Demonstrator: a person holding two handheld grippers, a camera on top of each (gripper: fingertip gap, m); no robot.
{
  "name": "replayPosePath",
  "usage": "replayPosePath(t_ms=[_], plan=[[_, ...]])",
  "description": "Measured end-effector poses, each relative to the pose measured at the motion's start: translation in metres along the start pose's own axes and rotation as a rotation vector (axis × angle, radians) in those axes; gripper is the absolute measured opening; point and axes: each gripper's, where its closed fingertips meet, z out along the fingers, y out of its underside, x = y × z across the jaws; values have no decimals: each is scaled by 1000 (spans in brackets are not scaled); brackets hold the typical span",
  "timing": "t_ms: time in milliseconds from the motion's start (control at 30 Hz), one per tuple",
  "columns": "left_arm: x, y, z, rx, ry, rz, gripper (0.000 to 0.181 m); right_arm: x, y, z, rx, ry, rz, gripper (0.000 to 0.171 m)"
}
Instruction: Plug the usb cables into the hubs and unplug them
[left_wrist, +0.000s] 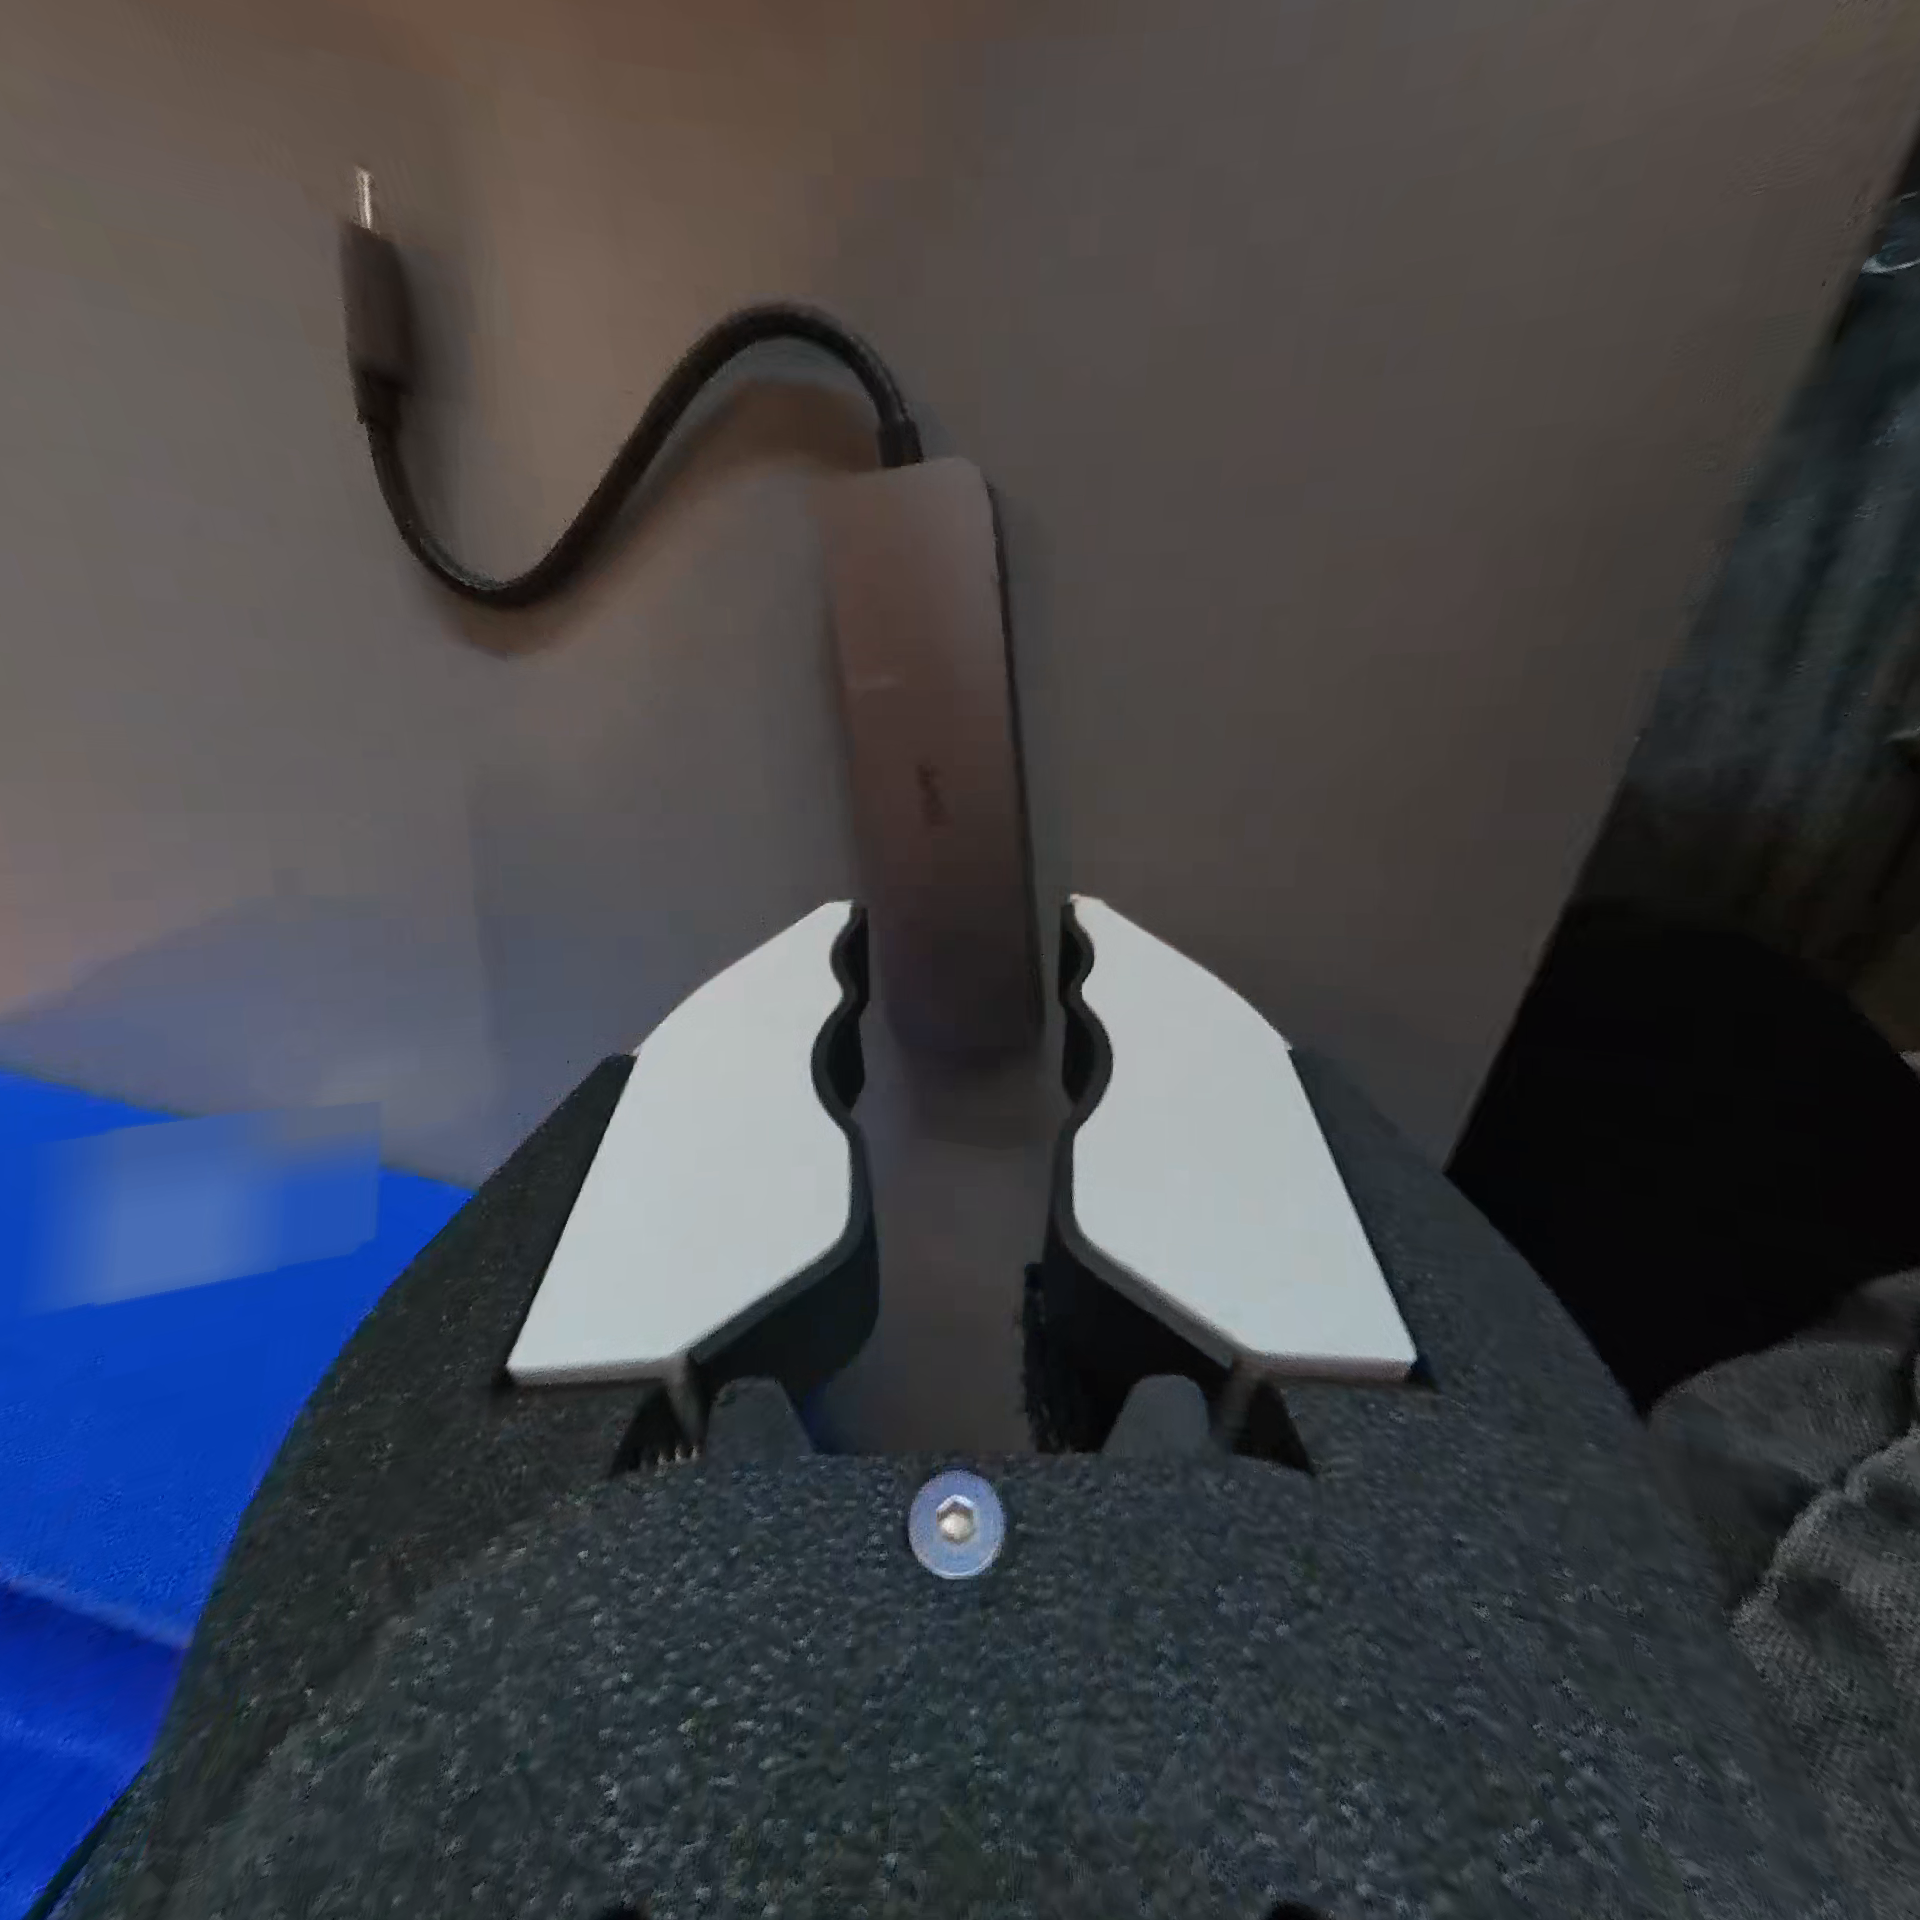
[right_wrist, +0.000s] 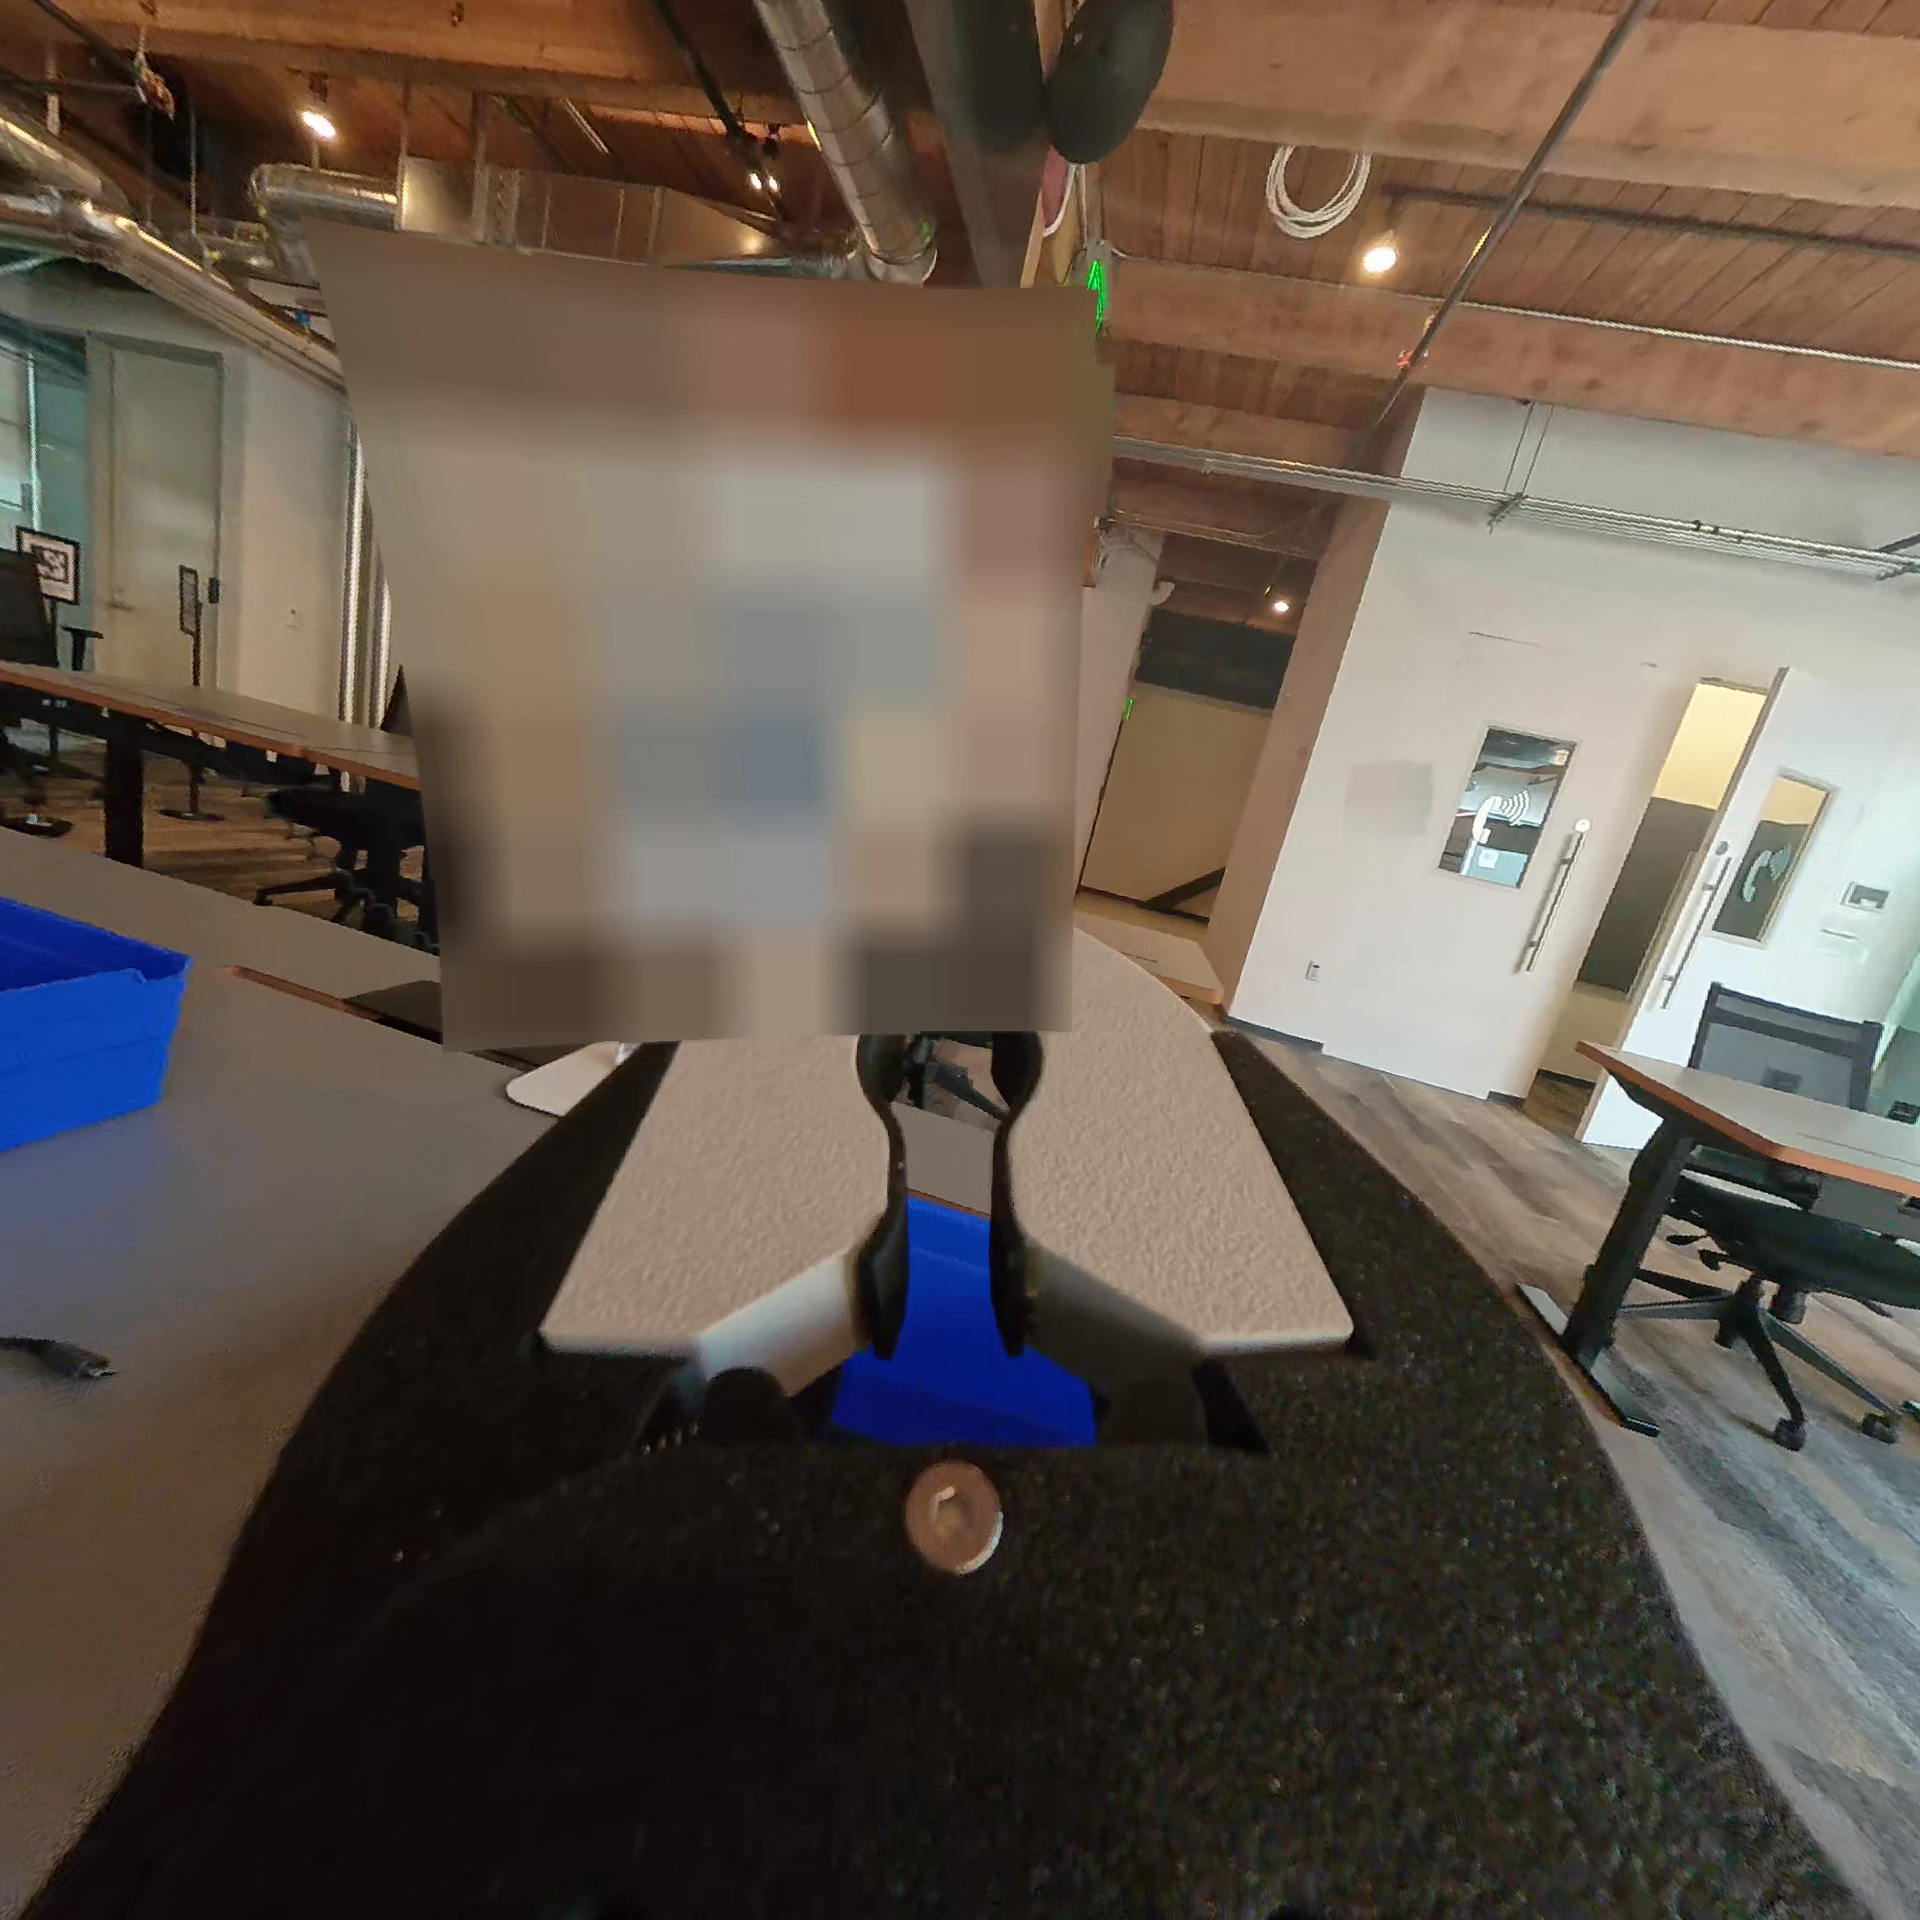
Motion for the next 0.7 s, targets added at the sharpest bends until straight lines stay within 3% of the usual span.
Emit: replayPosePath(t_ms=[133, 467, 700], plan=[[-7, 8, 10, -58, -7, -49, 44, 1, -1, -1, 6, 1, -17, 10], [1, 7, 12, 47, 126, -128, 32, -4, 2, 3, -8, -8, -36, 9], [-16, -22, -1, 329, 8, 24, 31, -17, -1, 4, -11, -53, -58, 8]])
